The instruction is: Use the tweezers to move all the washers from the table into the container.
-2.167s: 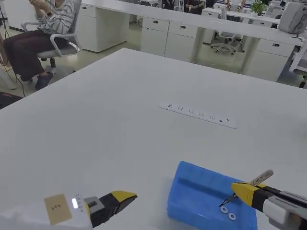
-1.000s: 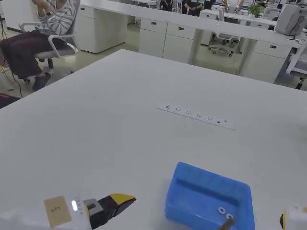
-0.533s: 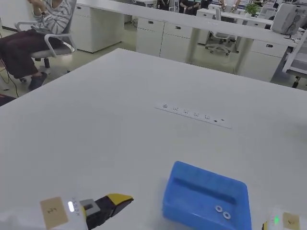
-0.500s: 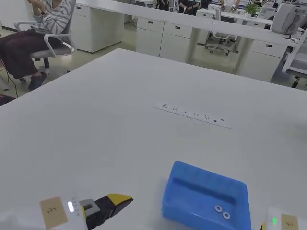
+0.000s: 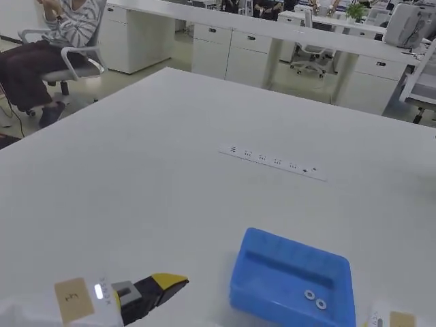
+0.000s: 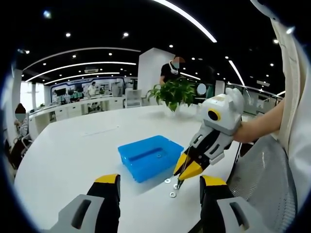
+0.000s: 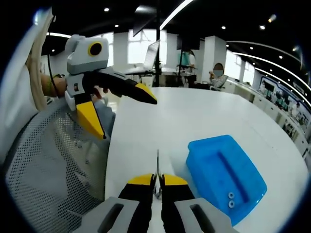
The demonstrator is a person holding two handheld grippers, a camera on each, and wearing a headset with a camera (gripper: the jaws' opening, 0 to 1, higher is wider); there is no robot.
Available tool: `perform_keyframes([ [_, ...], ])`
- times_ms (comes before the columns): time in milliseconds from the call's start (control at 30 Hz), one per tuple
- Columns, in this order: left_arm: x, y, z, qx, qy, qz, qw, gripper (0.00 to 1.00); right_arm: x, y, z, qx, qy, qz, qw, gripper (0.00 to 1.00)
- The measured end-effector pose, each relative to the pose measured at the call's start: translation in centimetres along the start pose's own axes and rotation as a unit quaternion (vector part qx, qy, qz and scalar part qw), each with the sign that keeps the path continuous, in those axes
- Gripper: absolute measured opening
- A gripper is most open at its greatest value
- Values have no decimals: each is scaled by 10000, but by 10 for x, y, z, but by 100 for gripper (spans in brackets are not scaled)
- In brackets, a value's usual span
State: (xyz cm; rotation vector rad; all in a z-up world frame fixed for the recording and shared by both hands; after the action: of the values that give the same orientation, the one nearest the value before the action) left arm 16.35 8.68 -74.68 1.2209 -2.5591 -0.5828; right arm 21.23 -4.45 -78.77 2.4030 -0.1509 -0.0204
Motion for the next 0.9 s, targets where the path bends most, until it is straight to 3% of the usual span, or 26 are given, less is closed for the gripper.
perform_keyframes([
  [367, 0, 0, 0, -9, -15, 5, 10000, 66, 15, 20, -22, 372, -203, 163, 9990, 2],
  [900, -2, 0, 0, -1, 0, -1, 10000, 66, 53, 46, -31, 483, -474, 505, 9964, 2],
])
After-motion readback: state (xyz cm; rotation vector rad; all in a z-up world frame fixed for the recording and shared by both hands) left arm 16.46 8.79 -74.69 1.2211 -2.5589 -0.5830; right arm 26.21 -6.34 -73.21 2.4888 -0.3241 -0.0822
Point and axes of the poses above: the centre of the closed fingertips' face, and the gripper's own axes: y roughly backward along the fingers, x roughly to its right, z roughly out of its underside, the point moved 6 cm from there along y, roughly backward along the fingers, and after that the axes turned 6 degrees about -x, right-handed, at the moved point
